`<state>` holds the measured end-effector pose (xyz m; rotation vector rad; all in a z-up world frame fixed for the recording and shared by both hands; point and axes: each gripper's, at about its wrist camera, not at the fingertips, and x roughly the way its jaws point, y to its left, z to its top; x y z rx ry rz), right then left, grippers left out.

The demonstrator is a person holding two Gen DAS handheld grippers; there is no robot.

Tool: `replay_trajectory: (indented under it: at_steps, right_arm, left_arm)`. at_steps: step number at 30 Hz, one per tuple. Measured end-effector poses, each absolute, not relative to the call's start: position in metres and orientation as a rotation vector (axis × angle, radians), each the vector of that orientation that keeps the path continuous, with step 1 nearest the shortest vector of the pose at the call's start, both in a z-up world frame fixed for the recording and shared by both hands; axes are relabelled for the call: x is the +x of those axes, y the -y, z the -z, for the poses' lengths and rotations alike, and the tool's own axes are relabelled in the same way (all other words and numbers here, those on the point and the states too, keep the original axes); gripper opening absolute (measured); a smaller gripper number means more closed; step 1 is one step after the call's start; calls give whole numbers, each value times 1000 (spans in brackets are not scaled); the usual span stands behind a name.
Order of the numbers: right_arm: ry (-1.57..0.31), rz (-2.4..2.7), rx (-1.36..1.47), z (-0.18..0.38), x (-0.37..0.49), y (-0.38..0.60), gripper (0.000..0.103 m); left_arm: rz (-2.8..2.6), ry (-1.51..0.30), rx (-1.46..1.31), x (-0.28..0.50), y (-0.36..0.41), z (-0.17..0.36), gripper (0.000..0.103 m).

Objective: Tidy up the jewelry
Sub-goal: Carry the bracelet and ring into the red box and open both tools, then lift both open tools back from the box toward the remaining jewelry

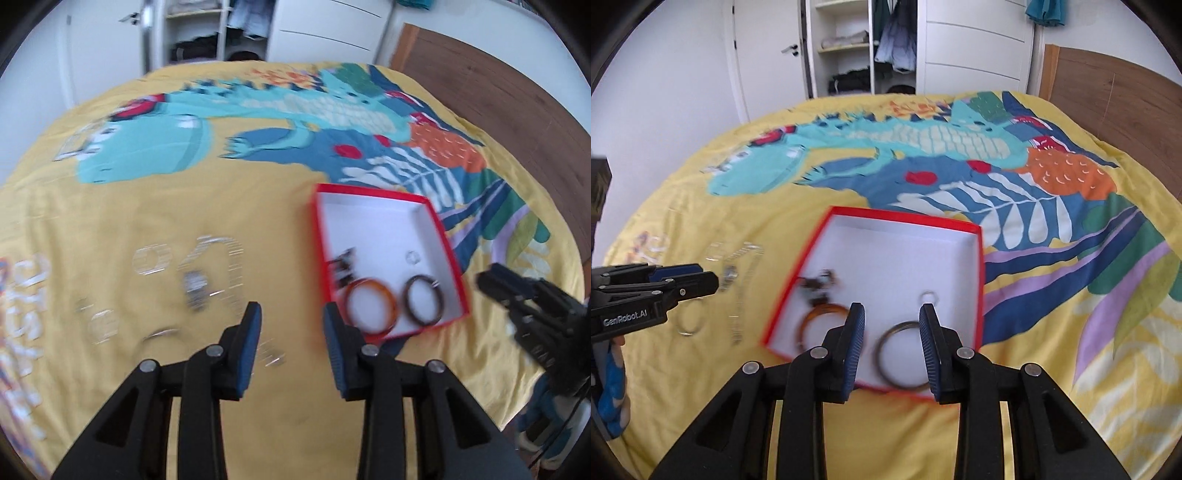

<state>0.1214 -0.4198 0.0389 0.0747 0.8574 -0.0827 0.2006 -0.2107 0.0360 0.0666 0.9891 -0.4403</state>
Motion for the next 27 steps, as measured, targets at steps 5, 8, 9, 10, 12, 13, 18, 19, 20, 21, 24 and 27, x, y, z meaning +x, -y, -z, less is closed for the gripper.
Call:
replay_trajectory:
  at_steps: [5, 8, 9, 10, 12, 13, 18, 19, 20, 21, 24, 27]
  right_arm:
    - [-824, 26, 92, -65, 87, 383, 31]
    - [-809, -3, 91, -77, 70, 361, 31]
    - [-805, -13, 90, -81, 64, 354, 31]
    - [-801, -21, 89, -83, 60, 348, 31]
    - [-789, -39, 93, -90, 50, 335, 31]
    - [-783, -48, 95, -93, 45, 329, 31]
    - [-751, -83, 103, -107, 22, 304, 31]
    - [-745, -89, 107, -109, 17, 299, 31]
    - [-738, -96, 112, -112, 13, 294, 31]
    - [-729, -103, 113, -115, 7, 289, 31]
    - [-707, -124, 110, -122, -5, 276, 34]
    - [-695, -144, 97, -128, -17, 262, 36]
  left_arm:
    - [312, -967, 42, 170, 124, -54, 33]
    - [242, -957, -2, 150, 74, -62, 33]
    - [223, -953, -13, 145, 61, -64, 33]
    - [202, -949, -24, 139, 47, -66, 33]
    - [166, -936, -45, 125, 21, -72, 33]
    - [144, -929, -55, 117, 8, -75, 33]
    - [100, -901, -102, 85, -31, -91, 33]
    - [95, -894, -107, 79, -36, -94, 33]
    - [92, -884, -117, 71, -43, -99, 33]
    - [88, -875, -124, 65, -47, -103, 33]
    - [72, -840, -126, 44, -58, -114, 34]
    - [61, -816, -134, 28, -67, -122, 42]
